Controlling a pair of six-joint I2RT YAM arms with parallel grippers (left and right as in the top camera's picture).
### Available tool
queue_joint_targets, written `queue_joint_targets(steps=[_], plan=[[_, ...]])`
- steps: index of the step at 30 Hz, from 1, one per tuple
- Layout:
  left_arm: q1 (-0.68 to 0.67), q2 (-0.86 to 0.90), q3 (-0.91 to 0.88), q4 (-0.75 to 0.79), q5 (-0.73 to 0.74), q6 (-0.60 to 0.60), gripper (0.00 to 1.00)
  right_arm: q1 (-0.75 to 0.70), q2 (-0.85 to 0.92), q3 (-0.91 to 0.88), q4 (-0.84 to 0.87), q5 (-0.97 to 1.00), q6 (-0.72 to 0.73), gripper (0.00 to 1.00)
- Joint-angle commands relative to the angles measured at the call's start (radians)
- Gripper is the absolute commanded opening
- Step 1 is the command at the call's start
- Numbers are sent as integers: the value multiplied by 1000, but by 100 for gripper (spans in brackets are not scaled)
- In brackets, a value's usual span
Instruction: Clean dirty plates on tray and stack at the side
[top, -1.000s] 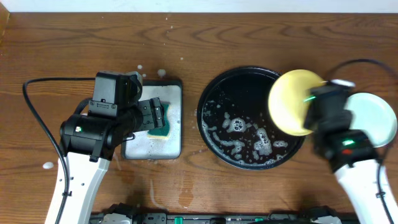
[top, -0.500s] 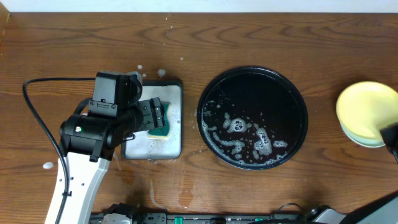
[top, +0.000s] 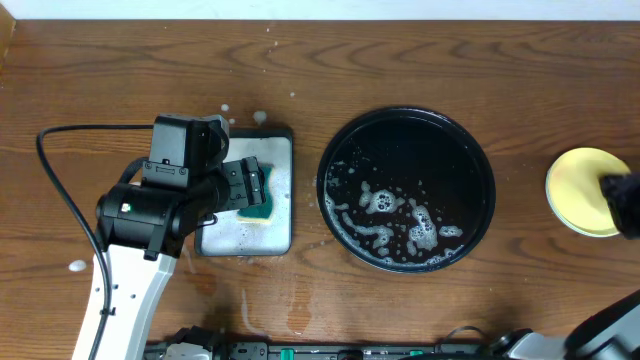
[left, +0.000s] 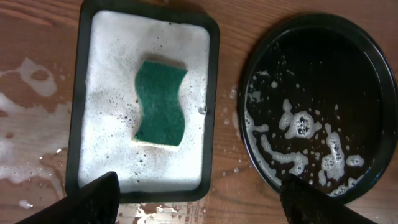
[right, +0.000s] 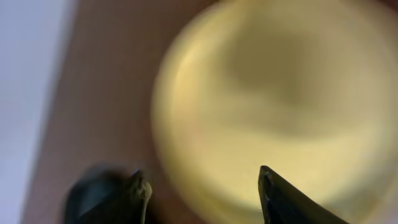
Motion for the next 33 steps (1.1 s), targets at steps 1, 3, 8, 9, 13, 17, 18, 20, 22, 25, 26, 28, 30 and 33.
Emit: queue_joint_targets(steps=[1,3,8,9,13,17,18,20,22,25,26,28,30,33], plan=[[2,-3,13,-2,2,9,83,141,-206,10,-35,-188,-29,55],[2,-3,13,-2,2,9,83,267,-341,10,-68,-188,-43,56],[2,-3,13,-2,2,9,83,578,-602,10,-154,-134,-48,77],[2,-3,13,-2,2,9,83,620,-634,10,-169,-114,-48,99],[2,-3,13,-2,2,10,83,758,-754,10,-248,-111,-39,99],[2,-3,13,-2,2,10,83,811,-834,10,-341,-108,-42,99],[2,-3,13,-2,2,10,83,810,-857,10,-373,-71,-86,99],[2,-3,13,-2,2,9,83,807,-888,10,-409,8,-154,99],[2,-3,13,-2,2,10,83,818,-914,4,-420,89,-216,99],[2,-3,13,-2,2,9,83,837,-982,-42,-371,253,-283,99],[2,-3,13,-2,2,10,83,843,-1013,-74,-334,298,-295,99],[2,-3,13,-2,2,9,83,850,-1088,-164,-248,360,-303,99],[2,-3,13,-2,2,10,83,849,-1182,-289,-155,392,-303,99],[2,-3,13,-2,2,10,83,848,-1300,-447,-76,397,-303,99]])
